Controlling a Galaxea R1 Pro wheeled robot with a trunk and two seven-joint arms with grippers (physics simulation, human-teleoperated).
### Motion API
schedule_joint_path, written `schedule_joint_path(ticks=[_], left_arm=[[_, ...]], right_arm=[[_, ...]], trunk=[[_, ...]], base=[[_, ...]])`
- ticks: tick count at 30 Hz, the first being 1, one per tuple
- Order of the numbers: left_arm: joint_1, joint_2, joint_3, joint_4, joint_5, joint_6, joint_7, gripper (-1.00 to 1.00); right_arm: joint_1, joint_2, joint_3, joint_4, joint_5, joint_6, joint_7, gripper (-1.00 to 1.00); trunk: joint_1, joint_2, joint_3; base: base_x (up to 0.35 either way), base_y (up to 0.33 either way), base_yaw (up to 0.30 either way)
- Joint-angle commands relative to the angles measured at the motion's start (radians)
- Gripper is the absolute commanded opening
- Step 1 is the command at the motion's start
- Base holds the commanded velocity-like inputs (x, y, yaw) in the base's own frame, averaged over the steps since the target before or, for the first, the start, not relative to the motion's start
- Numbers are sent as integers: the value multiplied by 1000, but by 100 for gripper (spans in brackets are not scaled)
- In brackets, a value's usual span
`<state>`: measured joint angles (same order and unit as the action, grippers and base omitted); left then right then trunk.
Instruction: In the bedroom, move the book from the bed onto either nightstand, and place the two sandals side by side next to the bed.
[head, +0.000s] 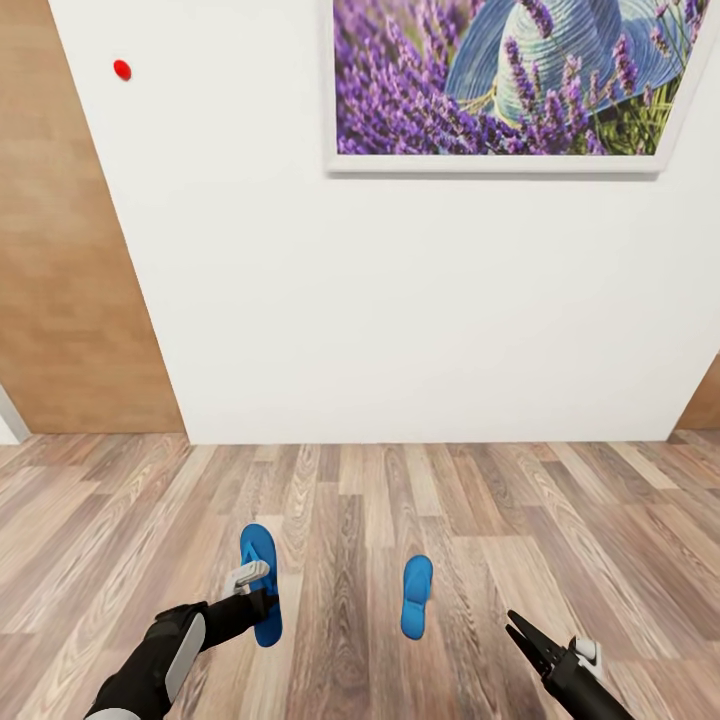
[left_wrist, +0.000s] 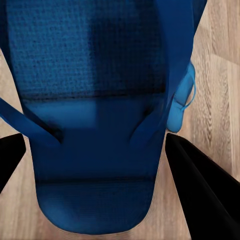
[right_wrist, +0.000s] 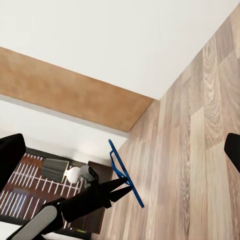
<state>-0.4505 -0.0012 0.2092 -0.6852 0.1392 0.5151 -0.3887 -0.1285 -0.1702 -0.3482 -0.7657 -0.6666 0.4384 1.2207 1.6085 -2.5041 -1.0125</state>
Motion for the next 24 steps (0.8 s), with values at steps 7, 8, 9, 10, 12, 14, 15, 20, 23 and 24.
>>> schedule_joint_path(ticks=[7,8,9,10,12,14,15,20,23,24], left_arm=[[0,0,3,-1,8,8,-2,-100],[0,0,3,-1,8,8,-2,-100],[0,0,3,-1,8,8,-2,-100],[0,0,3,-1,8,8,-2,-100],[0,0,3,-1,8,8,-2,-100],[0,0,3,-1,8,8,-2,-100],[0,0,3,-1,8,8,-2,-100],[0,0,3,-1,8,8,-2,-100],[0,0,3,-1,8,8,-2,-100],[0,0,3,-1,8,8,-2,-100]], right_arm=[[0,0,-1,0,-4,10,2,100],[0,0,-1,0,-4,10,2,100],[0,0,-1,0,-4,10,2,100],[0,0,-1,0,-4,10,2,100],[0,0,-1,0,-4,10,2,100],[0,0,-1,0,-5,10,2,100],[0,0,-1,0,-4,10,2,100],[0,0,-2,0,-5,10,2,100],[0,0,-2,0,-6,11,3,100],[0,0,-2,0,-5,11,3,100]], trunk=[[0,0,-1],[0,0,-1],[0,0,-1],[0,0,-1],[0,0,-1],[0,0,-1],[0,0,-1],[0,0,-1],[0,0,-1],[0,0,-1]], base=[[170,108,0],[170,98,0],[170,95,0],[170,93,0],[170,90,0],[170,86,0],[170,84,0],[170,83,0],[170,82,0],[170,82,0]])
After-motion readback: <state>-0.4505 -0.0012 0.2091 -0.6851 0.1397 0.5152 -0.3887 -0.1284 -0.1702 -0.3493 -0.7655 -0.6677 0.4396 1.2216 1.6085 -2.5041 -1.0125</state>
